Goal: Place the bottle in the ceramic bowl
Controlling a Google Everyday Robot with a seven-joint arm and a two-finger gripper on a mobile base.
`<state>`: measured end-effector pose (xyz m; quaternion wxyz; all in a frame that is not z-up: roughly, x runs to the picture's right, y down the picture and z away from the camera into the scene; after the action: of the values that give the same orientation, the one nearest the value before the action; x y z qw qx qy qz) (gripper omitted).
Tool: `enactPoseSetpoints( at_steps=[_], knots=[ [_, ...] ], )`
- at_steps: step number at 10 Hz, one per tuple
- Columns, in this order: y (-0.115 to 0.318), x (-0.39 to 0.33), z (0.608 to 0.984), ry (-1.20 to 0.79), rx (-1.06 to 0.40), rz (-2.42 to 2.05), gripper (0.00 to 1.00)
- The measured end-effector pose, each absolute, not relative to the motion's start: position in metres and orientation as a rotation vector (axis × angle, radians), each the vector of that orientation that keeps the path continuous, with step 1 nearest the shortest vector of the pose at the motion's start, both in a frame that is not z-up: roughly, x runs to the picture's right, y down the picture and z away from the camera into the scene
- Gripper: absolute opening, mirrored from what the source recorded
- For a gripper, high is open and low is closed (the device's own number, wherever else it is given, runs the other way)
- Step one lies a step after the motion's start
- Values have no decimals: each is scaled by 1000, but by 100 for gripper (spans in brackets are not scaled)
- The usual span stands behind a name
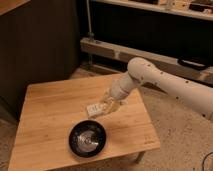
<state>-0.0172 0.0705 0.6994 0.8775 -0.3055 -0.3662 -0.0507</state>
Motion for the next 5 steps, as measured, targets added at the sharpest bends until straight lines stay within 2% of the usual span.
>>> enactPoseSetpoints(
  at_steps=[2,5],
  knots=[
    [89,-35,689,-785,-675,-134,0],
    [137,-57,706,-772,-729,-180,0]
  ],
)
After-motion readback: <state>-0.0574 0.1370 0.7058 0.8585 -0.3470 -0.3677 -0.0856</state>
